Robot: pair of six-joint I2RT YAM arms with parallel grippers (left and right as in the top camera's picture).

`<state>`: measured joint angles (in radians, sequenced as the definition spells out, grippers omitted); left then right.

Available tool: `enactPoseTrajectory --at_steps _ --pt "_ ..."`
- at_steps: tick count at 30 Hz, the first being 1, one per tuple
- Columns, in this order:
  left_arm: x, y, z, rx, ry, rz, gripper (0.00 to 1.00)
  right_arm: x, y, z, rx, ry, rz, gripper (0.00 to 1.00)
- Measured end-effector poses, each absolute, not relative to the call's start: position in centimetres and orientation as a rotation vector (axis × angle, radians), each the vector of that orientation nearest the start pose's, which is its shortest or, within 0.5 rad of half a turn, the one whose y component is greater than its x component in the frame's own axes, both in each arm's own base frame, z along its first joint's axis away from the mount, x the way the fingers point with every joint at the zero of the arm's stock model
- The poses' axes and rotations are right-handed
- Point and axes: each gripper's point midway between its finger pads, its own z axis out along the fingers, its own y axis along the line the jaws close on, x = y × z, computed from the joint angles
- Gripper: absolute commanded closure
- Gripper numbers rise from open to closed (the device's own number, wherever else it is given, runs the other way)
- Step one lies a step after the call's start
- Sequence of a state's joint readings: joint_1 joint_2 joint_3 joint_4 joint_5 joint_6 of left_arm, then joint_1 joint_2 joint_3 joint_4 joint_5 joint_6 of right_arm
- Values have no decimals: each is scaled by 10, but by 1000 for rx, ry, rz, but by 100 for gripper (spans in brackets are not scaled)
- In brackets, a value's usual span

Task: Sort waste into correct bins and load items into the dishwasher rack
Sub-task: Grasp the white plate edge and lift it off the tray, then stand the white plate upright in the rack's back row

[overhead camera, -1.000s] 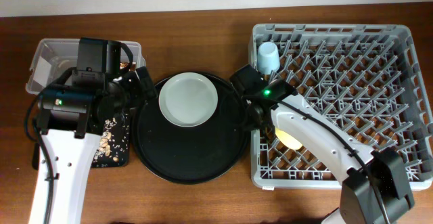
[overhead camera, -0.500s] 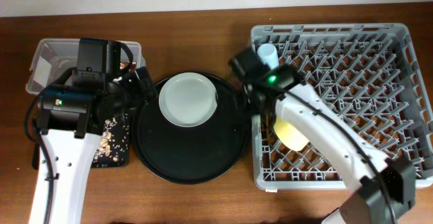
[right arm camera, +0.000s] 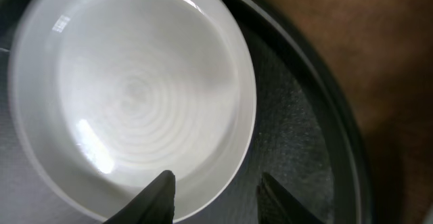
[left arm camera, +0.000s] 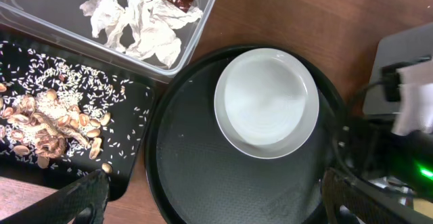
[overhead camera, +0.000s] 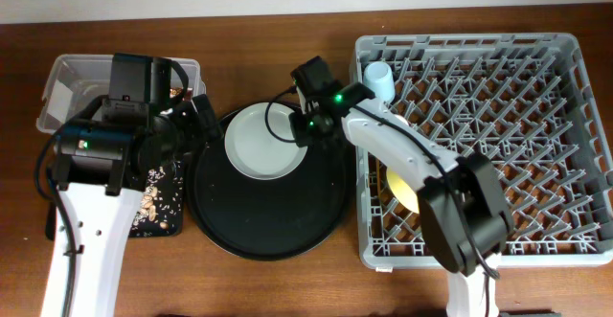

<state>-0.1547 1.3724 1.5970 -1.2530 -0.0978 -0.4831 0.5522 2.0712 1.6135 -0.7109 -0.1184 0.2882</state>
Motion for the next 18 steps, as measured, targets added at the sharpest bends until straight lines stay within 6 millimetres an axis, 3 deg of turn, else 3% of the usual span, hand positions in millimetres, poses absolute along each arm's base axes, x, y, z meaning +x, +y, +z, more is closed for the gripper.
enactPoseTrajectory --at_steps 3,4,5,6,7,11,12,15,16,17,18 --pt "319 -33 276 -459 2554 -106 1 405 273 31 -404 2826 357 61" --pt "319 -33 276 -459 2554 -106 1 406 274 27 -403 2827 357 69" --pt "319 -33 276 -459 2554 -106 1 408 275 18 -405 2829 356 86" --pt "319 -33 276 -459 2554 -106 1 406 274 10 -408 2846 347 89" --pt "319 -33 276 -459 2554 -106 1 407 275 8 -409 2847 345 96" --pt "319 -33 276 -459 2554 -106 1 405 275 15 -384 2861 366 96" --pt "319 -33 276 -459 2554 -106 1 401 271 29 -393 2871 341 96" --pt "319 -33 276 -459 2553 -106 1 420 244 129 -356 2707 143 96" --pt "319 -33 276 -459 2553 -106 1 428 214 209 -269 2531 -2 96" --pt "319 -33 276 -459 2554 -106 1 428 184 267 -176 2388 -124 96" --pt "319 -33 276 -459 2553 -106 1 415 138 318 -63 2263 -321 96"
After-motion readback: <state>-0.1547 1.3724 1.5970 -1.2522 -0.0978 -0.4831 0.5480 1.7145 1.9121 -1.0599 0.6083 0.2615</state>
